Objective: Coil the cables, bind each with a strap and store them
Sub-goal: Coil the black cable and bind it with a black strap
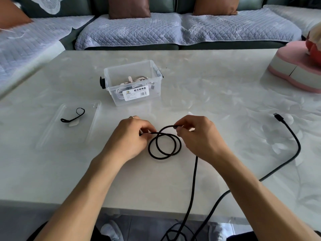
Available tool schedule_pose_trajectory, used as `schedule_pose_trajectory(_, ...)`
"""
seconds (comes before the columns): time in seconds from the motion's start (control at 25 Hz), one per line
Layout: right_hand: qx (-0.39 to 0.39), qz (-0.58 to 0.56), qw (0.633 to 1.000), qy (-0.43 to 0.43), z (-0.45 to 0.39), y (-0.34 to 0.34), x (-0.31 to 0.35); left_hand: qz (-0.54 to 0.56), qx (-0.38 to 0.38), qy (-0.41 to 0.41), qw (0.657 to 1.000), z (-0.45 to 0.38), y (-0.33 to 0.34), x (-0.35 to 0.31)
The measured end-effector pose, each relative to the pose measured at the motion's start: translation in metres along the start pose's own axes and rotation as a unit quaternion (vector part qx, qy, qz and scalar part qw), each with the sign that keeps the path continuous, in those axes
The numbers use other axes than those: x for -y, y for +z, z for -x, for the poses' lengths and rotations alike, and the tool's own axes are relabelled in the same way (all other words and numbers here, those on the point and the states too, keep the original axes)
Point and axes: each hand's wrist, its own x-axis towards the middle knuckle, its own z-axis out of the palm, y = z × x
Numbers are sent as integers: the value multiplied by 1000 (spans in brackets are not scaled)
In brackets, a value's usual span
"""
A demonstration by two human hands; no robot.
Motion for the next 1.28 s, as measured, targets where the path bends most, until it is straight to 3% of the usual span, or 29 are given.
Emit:
schedule_pose_trajectory(0.08, 2, -58, 998, 5, 0, -4, 3, 31, -12, -9, 999, 0, 1, 1)
schedule_pose_trajectory(0.28, 19, -22, 998, -60, 4, 2, 6, 158, -45, -33, 986, 1, 1, -6)
schedule_pose_trajectory(0.48, 52, -61, 992, -92, 2, 0, 9, 151, -44, -47, 986, 0, 5, -5)
schedule_pose_trajectory(0.64, 64, 76, 995, -30, 7, -11, 2, 133, -11, -55, 990, -1, 4, 0)
schedule_pose_trajectory(0.8, 129, 258, 957, 36, 20, -25, 6, 115, -11, -39, 993, 1, 4, -1)
schedule_pose_trajectory(0.92, 110, 247, 962, 40, 21, -21, 5, 95, 18, -32, 995, 2, -1, 1)
schedule_pose_trajectory(1.08, 27, 216, 975, -36, 8, -9, -3, 100, 32, -30, 994, 4, -6, 3)
schedule_pose_trajectory(1.28, 27, 295, 933, -206, -10, 17, -5, 112, 11, -10, 994, 8, -10, 8)
